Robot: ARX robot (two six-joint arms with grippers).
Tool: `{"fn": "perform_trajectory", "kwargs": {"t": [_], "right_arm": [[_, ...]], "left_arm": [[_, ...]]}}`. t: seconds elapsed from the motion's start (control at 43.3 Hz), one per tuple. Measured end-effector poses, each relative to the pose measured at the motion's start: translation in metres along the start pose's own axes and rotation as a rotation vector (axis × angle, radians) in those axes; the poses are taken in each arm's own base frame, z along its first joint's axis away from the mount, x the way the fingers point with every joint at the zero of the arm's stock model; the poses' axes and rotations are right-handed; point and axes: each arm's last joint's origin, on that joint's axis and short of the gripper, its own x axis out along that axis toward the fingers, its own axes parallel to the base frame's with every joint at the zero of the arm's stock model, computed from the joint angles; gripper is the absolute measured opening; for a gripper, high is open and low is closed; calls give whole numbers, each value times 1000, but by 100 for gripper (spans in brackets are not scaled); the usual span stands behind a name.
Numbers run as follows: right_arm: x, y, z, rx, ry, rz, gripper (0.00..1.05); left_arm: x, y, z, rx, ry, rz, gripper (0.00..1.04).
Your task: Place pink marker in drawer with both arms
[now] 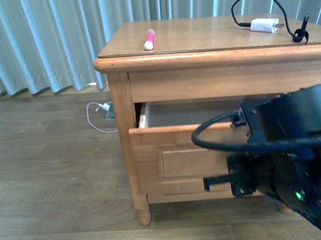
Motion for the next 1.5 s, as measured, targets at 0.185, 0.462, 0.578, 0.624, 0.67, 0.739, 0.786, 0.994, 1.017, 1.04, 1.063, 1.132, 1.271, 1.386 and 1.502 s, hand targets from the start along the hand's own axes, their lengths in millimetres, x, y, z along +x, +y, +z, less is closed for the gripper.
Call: {"fn": "perform_trajectory", "kwargs": {"t": [0.185,0.462,0.578,0.624,0.67,0.739,0.786,0.994,1.017,1.04,1.063,1.132,1.271,1.386,1.502], "right_arm": [[-45,-3,-25,-17,84,83,22],[-85,-2,-24,2,100,171,64],[-108,-3,-17,13,93,210,80],[-118,-5,-14,16,90,226,88],[-129,-8,-11,19,82,232,95],[-143,-13,-7,30,70,245,98],[-154,-18,-4,39,56,247,96],[-204,-44,11,71,-34,271,96],[-210,-47,12,71,-44,275,96],[-215,-49,12,72,-54,277,96],[-220,-52,13,75,-64,278,96],[-233,-60,14,80,-92,281,96],[-253,-74,13,93,-139,272,96],[-259,-87,13,122,-176,233,96],[-262,-100,15,167,-216,164,96]], "left_arm": [[0,0,0,0,0,0,99],[0,0,0,0,0,0,99],[0,0,0,0,0,0,99],[0,0,0,0,0,0,99],[0,0,0,0,0,0,99],[0,0,0,0,0,0,99],[0,0,0,0,0,0,99],[0,0,0,0,0,0,99],[0,0,0,0,0,0,99],[0,0,0,0,0,0,99],[0,0,0,0,0,0,99],[0,0,0,0,0,0,99],[0,0,0,0,0,0,99],[0,0,0,0,0,0,99],[0,0,0,0,0,0,99]]}}
